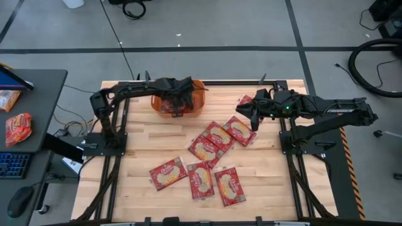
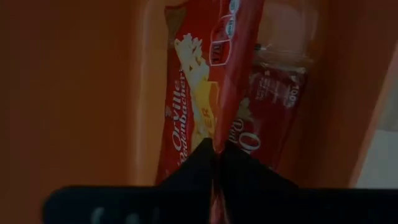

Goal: Sort popcorn bags into baskets
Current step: Put the red popcorn bag into the orange bin

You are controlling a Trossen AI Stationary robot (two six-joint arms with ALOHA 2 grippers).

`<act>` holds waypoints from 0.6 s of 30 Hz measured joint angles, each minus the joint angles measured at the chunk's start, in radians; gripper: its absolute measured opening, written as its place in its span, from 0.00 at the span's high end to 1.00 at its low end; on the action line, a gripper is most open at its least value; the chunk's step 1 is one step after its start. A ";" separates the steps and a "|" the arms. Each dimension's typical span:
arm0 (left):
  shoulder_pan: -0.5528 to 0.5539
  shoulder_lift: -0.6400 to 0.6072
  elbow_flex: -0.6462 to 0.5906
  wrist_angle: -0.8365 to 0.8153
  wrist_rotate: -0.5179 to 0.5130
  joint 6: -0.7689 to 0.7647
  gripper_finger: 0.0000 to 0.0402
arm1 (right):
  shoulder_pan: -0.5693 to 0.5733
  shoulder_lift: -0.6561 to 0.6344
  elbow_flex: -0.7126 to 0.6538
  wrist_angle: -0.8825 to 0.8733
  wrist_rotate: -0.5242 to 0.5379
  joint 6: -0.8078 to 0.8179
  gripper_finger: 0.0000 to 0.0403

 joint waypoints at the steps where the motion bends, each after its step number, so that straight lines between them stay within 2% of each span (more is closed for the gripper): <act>1: 0.005 -0.001 0.000 -0.001 0.021 -0.011 0.88 | 0.000 0.000 0.000 0.000 0.005 0.000 0.78; 6: -0.013 -0.051 0.001 -0.030 0.047 -0.034 0.69 | 0.000 0.000 0.000 0.000 0.007 0.000 0.78; 10: -0.056 -0.114 0.001 -0.091 0.066 -0.107 0.59 | 0.000 0.000 0.000 0.000 0.008 -0.004 0.78; 12: -0.086 -0.150 0.001 -0.116 0.140 -0.212 0.57 | -0.001 0.000 0.000 0.000 0.008 -0.007 0.78; 16: -0.171 -0.194 0.002 -0.129 0.372 -0.416 0.57 | -0.001 0.000 0.000 0.000 0.008 -0.012 0.78; 18: -0.226 -0.198 0.002 -0.129 0.446 -0.521 0.58 | -0.001 0.000 0.000 0.000 0.007 -0.025 0.78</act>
